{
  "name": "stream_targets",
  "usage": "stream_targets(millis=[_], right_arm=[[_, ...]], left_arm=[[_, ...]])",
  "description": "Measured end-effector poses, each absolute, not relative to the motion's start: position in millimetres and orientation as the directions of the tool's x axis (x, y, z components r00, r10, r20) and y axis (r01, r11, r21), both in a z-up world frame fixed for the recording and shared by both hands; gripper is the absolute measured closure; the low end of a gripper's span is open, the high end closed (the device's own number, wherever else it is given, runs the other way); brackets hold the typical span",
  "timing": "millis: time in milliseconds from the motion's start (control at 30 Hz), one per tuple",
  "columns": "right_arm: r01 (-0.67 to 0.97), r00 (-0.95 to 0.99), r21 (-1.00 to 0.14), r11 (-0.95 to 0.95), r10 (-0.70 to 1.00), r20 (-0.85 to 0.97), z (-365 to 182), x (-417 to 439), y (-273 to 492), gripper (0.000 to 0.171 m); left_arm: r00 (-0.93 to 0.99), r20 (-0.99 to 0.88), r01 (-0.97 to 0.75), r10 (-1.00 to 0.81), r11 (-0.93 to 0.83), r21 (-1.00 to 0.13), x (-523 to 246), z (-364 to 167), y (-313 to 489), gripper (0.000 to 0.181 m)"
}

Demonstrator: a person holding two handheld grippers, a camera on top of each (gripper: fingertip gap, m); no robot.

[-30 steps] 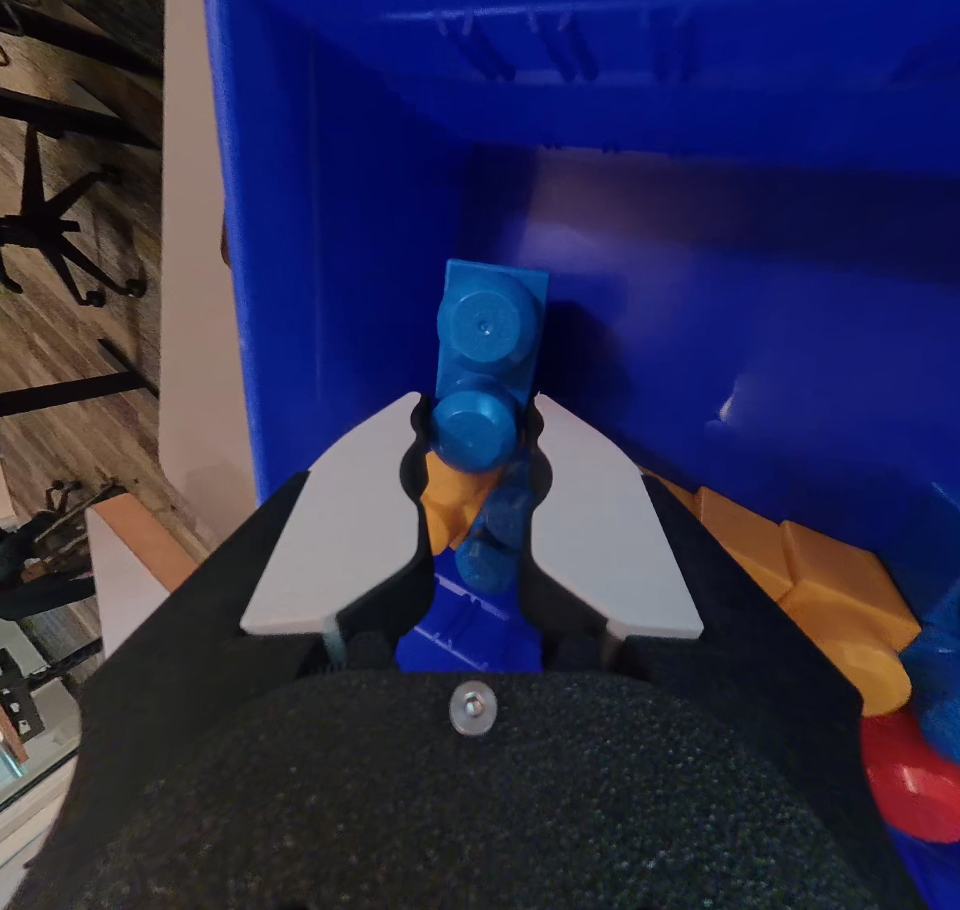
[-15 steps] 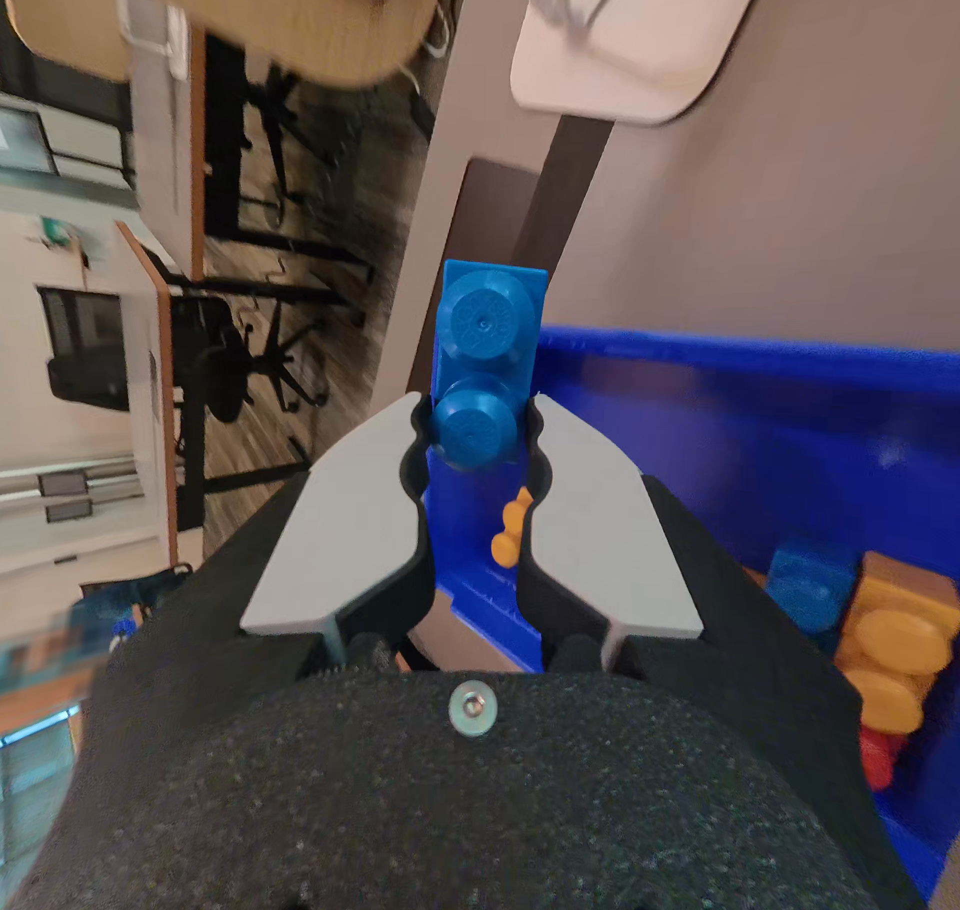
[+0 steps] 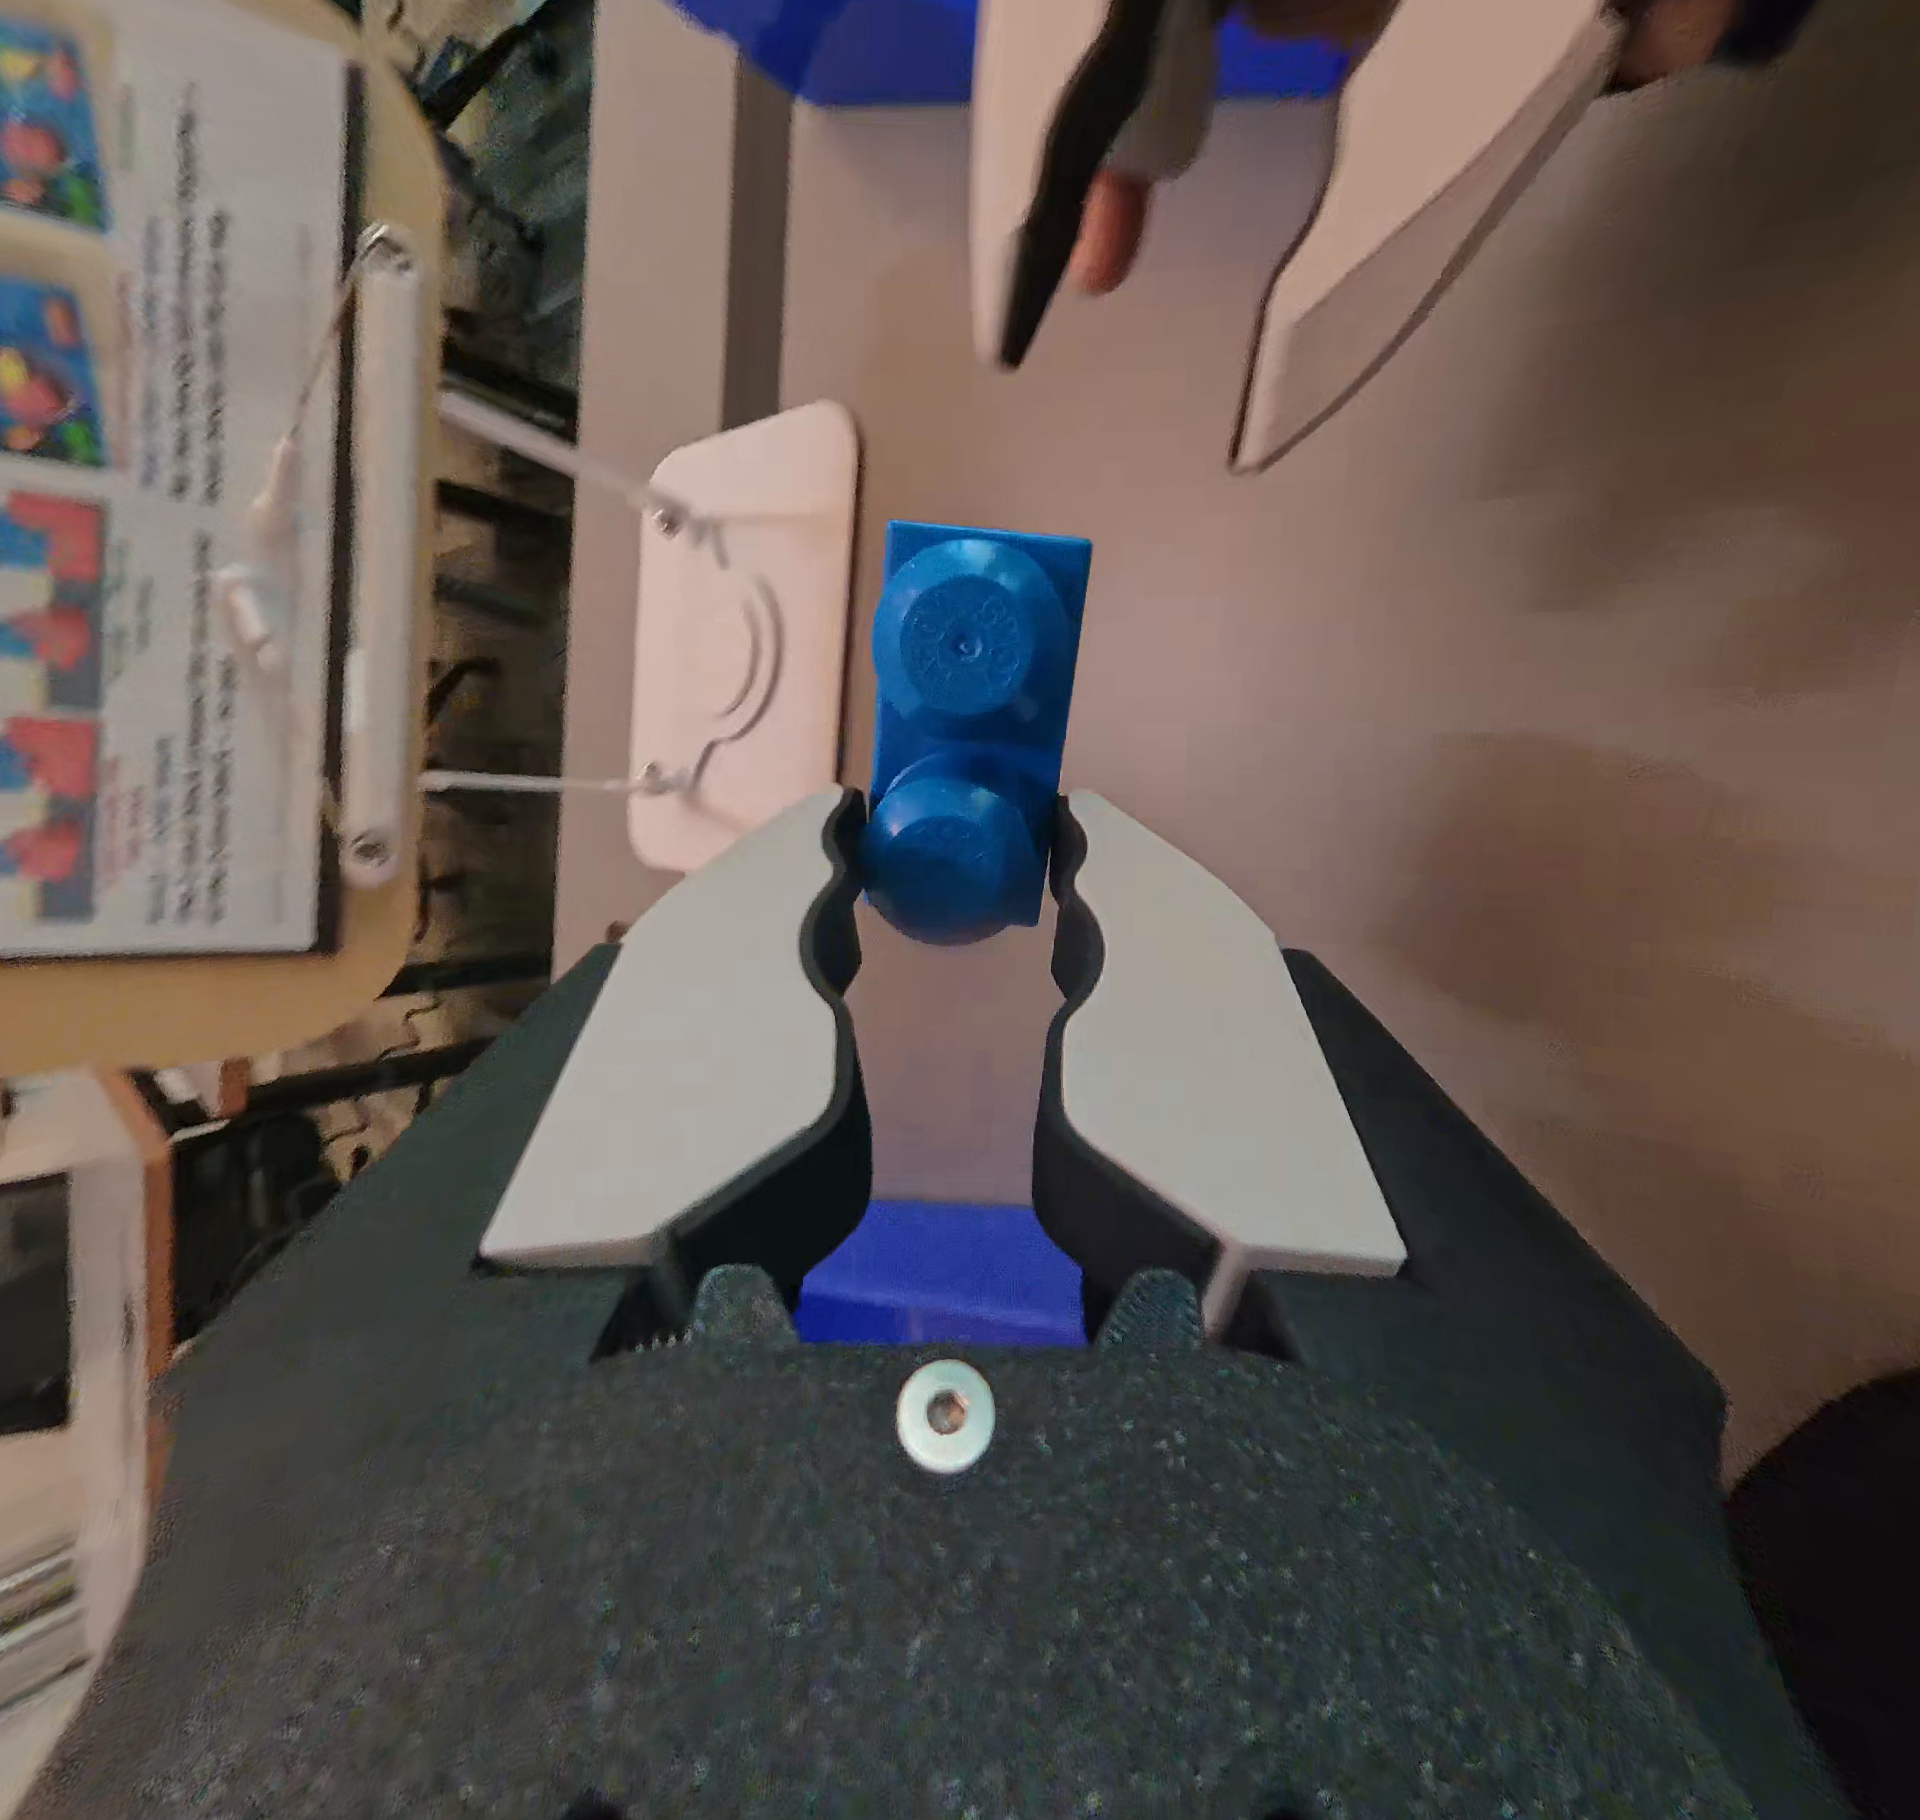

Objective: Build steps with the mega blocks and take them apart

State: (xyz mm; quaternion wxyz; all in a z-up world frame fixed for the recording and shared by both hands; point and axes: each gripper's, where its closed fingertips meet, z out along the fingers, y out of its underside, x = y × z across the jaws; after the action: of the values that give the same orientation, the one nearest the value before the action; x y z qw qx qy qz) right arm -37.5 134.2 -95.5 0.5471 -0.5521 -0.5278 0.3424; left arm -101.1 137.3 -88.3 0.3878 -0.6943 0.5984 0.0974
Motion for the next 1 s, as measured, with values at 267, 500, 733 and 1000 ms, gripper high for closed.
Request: stream_targets(millis=[267, 500, 733, 1000], right_arm=[[0.39, 0.032, -0.841, 0.374, 0.908, 0.418, -123.2, -29.7, 112.7, 0.119], [0.413, -0.036, -0.822, 0.392, 0.909, 0.415, -141.5, -33.2, 103.9, 0.135], [0.289, -0.156, -0.94, 0.181, 0.978, 0.14, -138.1, -30.1, 86.5, 0.135], [0.515, -0.256, -0.834, 0.199, 0.964, 0.071, -188.4, -28.5, 69.5, 0.135]], left_arm=[[0.237, -0.475, -0.87, -0.848, 0.033, -0.492, -57.9, -129.3, 111.5, 0.147], [0.256, -0.416, -0.841, -0.873, 0.01, -0.54, -51.1, -144.4, 101.2, 0.147], [0.319, -0.244, -0.677, -0.916, -0.04, -0.735, -43.9, -135.0, 82.3, 0.146], [0.282, -0.071, -0.681, -0.957, -0.147, -0.717, -45.2, -174.9, 60.8, 0.148]])
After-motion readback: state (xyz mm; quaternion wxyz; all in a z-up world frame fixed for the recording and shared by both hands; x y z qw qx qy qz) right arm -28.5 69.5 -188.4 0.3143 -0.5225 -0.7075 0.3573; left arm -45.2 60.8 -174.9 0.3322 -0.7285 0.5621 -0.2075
